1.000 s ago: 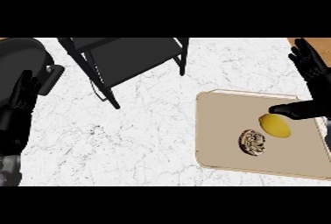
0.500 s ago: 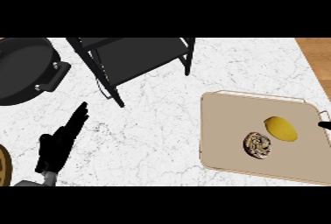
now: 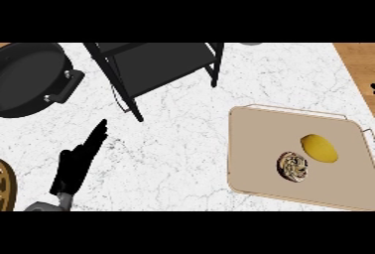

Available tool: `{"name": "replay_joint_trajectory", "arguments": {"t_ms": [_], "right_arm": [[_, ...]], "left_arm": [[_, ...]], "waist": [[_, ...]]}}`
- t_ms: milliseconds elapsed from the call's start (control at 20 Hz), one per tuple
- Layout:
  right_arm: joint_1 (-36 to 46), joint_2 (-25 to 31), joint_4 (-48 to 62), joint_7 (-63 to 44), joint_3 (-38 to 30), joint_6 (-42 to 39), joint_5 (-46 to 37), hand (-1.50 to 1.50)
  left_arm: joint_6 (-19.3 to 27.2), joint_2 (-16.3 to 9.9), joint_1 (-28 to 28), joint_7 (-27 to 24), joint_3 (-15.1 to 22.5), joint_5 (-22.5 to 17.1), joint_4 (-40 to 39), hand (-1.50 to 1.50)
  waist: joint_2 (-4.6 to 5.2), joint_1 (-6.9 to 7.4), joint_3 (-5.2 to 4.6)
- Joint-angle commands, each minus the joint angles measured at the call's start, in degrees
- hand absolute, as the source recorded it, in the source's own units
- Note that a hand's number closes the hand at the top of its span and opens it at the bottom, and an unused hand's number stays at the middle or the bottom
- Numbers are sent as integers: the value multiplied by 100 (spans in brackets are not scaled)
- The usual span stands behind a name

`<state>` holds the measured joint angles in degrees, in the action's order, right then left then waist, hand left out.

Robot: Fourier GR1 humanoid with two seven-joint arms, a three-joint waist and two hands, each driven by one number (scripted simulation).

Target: Pick the lemon from the tray and place it in the tiered shelf

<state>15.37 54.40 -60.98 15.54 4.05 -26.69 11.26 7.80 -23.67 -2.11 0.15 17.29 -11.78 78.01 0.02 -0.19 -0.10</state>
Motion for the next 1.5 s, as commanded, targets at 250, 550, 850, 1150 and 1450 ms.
{"name": "replay_joint_trajectory", "arguments": {"t_ms": [250, 550, 850, 1150, 1450], "right_arm": [[354, 947, -1516, -1715, 1086, 1000, -2339, -150], [512, -67, -2467, -3660, 1741, 1186, -3133, -150], [170, -741, -3027, -4618, 2019, 650, -3379, -150], [-24, -1256, -3154, -5394, 2035, 421, -3960, -150], [-43, -1648, -2764, -5123, 1729, 311, -4724, -150]], "left_arm": [[-152, -5, -30, 0, -45, -37, -86, 0], [-188, 66, 34, 67, -5, 93, 59, 0], [-75, 284, 240, -27, -64, 300, 50, 0], [-364, 288, 233, -120, -303, 346, -116, 0], [-272, 644, -87, 201, -392, 728, -38, 0]], "waist": [[-37, 40, -22], [-14, 79, 3], [-16, 29, 6], [-11, 22, 7], [-4, 26, 10]]}}
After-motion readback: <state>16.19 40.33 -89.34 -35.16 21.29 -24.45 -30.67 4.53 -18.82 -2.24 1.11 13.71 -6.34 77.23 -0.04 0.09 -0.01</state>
